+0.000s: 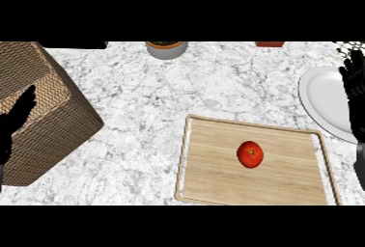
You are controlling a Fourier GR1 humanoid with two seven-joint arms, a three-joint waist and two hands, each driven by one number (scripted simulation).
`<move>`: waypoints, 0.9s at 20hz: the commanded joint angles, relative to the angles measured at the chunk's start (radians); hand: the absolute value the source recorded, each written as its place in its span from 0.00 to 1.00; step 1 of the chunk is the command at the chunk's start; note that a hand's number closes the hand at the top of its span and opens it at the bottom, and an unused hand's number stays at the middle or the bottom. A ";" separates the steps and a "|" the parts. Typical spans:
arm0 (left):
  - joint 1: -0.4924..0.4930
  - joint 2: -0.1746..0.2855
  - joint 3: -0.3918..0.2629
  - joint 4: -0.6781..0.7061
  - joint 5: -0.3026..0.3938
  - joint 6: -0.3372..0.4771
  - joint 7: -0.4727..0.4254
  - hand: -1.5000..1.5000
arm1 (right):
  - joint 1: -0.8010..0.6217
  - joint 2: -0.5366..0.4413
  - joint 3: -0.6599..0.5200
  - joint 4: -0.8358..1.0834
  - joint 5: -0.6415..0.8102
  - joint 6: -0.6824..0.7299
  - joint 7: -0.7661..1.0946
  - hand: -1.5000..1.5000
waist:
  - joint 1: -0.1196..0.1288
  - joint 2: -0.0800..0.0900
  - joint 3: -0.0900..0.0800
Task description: Pick the tomato from the tray and place it in the plate
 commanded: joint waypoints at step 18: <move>0.208 -0.312 -0.072 -0.296 0.225 -0.042 0.267 0.50 | -0.169 -0.049 0.048 0.182 -0.081 0.465 -0.352 0.00 | -0.028 0.037 0.002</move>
